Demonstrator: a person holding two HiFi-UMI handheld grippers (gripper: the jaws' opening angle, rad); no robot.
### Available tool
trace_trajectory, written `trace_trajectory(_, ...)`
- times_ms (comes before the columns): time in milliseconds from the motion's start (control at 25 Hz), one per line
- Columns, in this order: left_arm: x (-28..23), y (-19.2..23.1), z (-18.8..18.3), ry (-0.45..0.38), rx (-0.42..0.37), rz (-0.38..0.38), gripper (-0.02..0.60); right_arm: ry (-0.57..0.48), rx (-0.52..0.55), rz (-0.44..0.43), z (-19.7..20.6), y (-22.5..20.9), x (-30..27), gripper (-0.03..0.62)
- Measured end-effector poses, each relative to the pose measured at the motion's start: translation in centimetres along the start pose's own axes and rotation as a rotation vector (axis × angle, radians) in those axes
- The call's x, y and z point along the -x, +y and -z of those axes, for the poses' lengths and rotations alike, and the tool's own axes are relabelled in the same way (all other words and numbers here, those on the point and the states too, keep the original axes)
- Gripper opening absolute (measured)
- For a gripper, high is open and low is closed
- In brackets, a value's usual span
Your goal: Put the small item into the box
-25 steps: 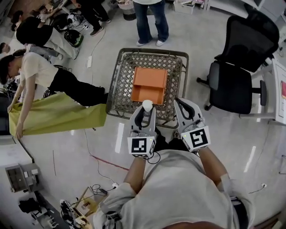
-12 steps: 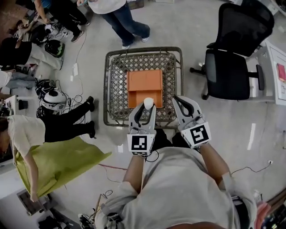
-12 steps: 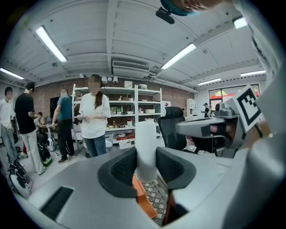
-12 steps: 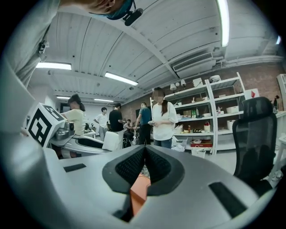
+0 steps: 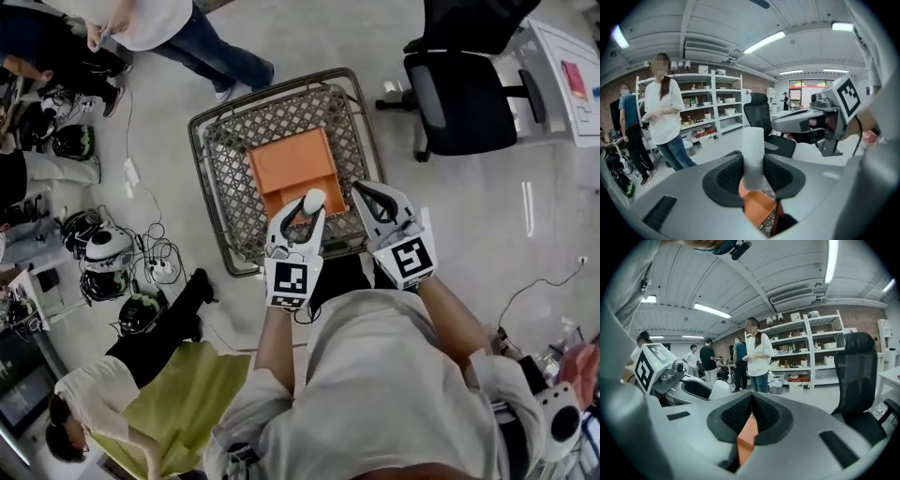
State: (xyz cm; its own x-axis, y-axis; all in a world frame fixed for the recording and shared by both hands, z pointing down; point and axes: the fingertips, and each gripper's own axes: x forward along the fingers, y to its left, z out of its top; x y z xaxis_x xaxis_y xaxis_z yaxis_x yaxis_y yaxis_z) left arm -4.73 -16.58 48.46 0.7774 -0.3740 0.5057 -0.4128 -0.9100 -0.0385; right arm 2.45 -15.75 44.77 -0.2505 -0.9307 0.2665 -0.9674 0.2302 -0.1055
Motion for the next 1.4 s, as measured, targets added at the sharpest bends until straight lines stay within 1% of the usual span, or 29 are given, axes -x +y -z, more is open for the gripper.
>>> trace_trajectory(160, -1.1, 0.4, 3.2, 0.098, -0.054, 0.107, 0.135, 0.033, -0.018, 0.041, 1.5, 0.2, -1.3, 0.003)
trace_trajectory(280, -1.9, 0.8, 5.4, 0.165, -0.102, 0.162, 0.135, 0.059, -0.021, 0.071, 2.8, 0.3, -1.9, 0.003)
trace_trajectory(480, -2.2, 0.9, 8.8, 0.270, -0.158, 0.253, 0.135, 0.092, -0.030, 0.132, 4.1, 1.2, -1.8, 0.003)
trace_trajectory(640, -2.3, 1.1, 11.1, 0.351, -0.250, 0.299, 0.135, 0.106, -0.059, 0.169, 4.9, 1.9, -1.8, 0.003)
trace_trajectory(760, -2.7, 0.5, 12.1, 0.382, -0.262, 0.342, 0.135, 0.112, -0.069, 0.184, 5.9, 2.2, -1.7, 0.003)
trace_trajectory(920, -3.6, -0.1, 13.6, 0.423, -0.286, 0.379, 0.135, 0.127, -0.082, 0.208, 7.9, 2.1, -1.6, 0.003)
trace_trajectory(1080, -4.5, -0.2, 16.4, 0.488, -0.295, 0.419, 0.135, 0.156, -0.113, 0.237, 10.4, 1.9, -1.7, 0.003)
trace_trajectory(1240, -5.3, -0.1, 18.5, 0.531, -0.325, 0.438, 0.135, 0.190, -0.151, 0.255, 13.1, 1.8, -1.6, 0.003)
trace_trajectory(1400, -6.2, 0.2, 20.0, 0.557, -0.356, 0.451, 0.135, 0.207, -0.177, 0.264, 14.7, 1.8, -1.7, 0.003)
